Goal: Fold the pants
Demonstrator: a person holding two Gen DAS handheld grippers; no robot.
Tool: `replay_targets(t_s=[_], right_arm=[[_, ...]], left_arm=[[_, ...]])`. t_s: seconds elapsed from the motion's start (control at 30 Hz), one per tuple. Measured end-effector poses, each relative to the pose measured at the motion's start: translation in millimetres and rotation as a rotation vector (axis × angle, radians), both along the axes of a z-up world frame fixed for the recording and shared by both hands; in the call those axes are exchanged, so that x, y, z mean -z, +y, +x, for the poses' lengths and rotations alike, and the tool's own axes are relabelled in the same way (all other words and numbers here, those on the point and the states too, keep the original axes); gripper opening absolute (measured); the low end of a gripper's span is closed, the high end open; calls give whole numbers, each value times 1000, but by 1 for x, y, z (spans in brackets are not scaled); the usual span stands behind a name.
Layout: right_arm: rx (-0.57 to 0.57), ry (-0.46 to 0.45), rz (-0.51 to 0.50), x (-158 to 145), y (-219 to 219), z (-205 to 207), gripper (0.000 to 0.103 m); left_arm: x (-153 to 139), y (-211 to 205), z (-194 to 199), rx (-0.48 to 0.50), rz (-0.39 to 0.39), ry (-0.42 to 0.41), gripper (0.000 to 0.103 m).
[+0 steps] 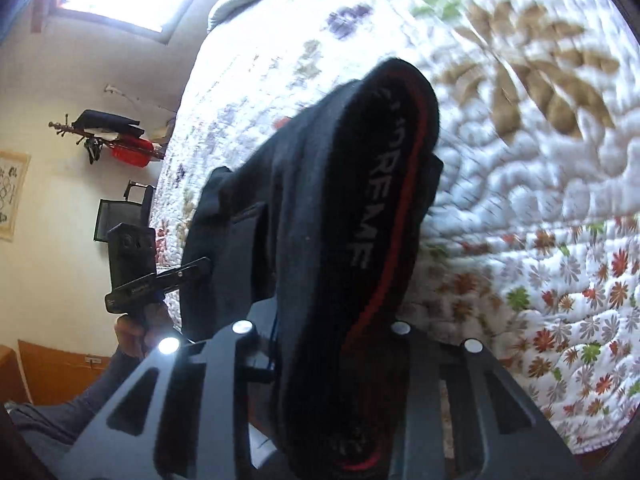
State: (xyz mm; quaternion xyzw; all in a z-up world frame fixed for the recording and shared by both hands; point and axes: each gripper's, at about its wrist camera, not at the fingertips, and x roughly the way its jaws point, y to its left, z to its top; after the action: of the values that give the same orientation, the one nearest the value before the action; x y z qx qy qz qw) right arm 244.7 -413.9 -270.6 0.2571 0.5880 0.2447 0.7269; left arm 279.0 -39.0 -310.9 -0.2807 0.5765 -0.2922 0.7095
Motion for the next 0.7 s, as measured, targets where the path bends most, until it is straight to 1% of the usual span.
replay_targets(t_s=[0.1, 0.17, 0.27, 0.37, 0.47, 0.5, 0.53, 0.57, 0.6, 0.7], right_arm=[[-29, -42, -8, -22, 20, 7, 28], [-46, -71, -2, -38, 38, 21, 28], [-84, -117, 7, -59, 79, 56, 28], [-135, -149, 21, -70, 131, 97, 28], [-186, -158, 36, -68, 187, 138, 28], [-208, -152, 45, -63, 213, 153, 28], [-219, -148, 50, -60, 227, 163, 28], [-241, -143, 52, -53, 250, 175, 28], [-253, -137, 53, -48, 263, 182, 28], [-282, -104, 62, -21, 307, 203, 28]], left_arm=[[-22, 18, 6, -22, -6, -50, 29], [-44, 42, 14, -45, -5, -102, 29], [-70, 81, 27, -89, 14, -160, 29], [-85, 132, 48, -159, 41, -189, 29], [-84, 183, 67, -224, 63, -183, 29], [-81, 204, 73, -248, 77, -179, 29], [-78, 219, 77, -264, 84, -173, 29], [-73, 233, 80, -279, 86, -163, 29], [-65, 254, 85, -298, 85, -142, 29], [-45, 291, 91, -323, 102, -112, 29]])
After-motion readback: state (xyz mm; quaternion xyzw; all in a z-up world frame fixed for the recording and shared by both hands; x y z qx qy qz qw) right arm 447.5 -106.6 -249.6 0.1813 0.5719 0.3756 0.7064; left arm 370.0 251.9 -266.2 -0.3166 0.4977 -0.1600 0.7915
